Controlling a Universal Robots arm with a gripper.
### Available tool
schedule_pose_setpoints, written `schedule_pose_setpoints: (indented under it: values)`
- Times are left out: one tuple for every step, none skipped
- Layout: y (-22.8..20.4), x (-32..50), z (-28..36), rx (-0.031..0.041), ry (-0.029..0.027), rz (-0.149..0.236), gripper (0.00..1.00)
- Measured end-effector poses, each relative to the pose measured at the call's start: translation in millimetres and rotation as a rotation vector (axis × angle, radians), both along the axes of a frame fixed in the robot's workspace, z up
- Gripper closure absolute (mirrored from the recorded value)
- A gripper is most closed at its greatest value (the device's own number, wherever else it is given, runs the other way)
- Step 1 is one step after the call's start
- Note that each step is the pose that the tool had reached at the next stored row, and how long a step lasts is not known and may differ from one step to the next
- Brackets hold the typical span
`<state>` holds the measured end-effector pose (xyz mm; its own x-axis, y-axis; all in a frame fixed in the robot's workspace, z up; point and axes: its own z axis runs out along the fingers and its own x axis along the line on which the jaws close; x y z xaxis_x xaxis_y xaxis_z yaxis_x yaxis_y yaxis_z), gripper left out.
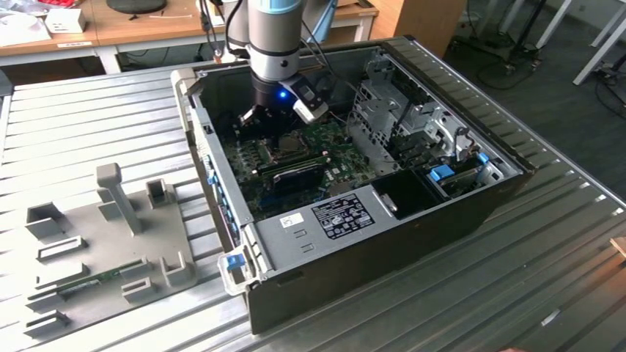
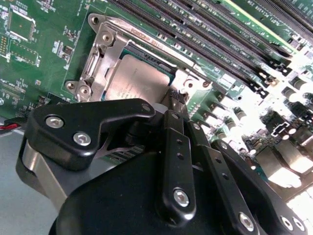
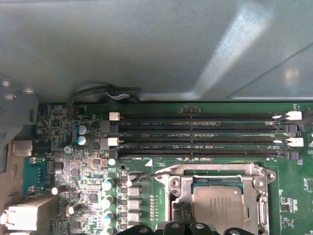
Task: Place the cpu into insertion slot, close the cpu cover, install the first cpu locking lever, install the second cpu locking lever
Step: 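Close the cpu cover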
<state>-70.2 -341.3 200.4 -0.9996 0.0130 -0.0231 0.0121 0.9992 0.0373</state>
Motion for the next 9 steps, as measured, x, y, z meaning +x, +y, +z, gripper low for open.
schedule_pose_setpoints:
  values:
    - [0.1, 0.1, -0.6, 0.0003, -0.0002, 0.0, 0.9]
    - [0.0, 0.0, -1.0, -0.0002, 0.0002, 0.0, 0.9]
    - [-0.1, -0.1, -1.5, -0.0009, 0.0006, 0.0, 0.9]
    - [-0.2, -0.2, -2.1, -0.0014, 0.0009, 0.0, 0.9]
    - [-0.3, -0.2, -2.5, -0.0013, 0.0009, 0.0, 0.9]
    - [-0.2, -0.2, -2.7, -0.0011, 0.0007, 0.0, 0.9]
    - [-0.1, -0.1, -2.9, -0.0006, 0.0004, 0.0, 0.9]
    - [0.0, -0.1, -3.1, -0.0001, 0.0001, 0.0, 0.9]
    - [0.0, 0.0, -3.1, -0.0002, 0.0001, 0.0, 0.9]
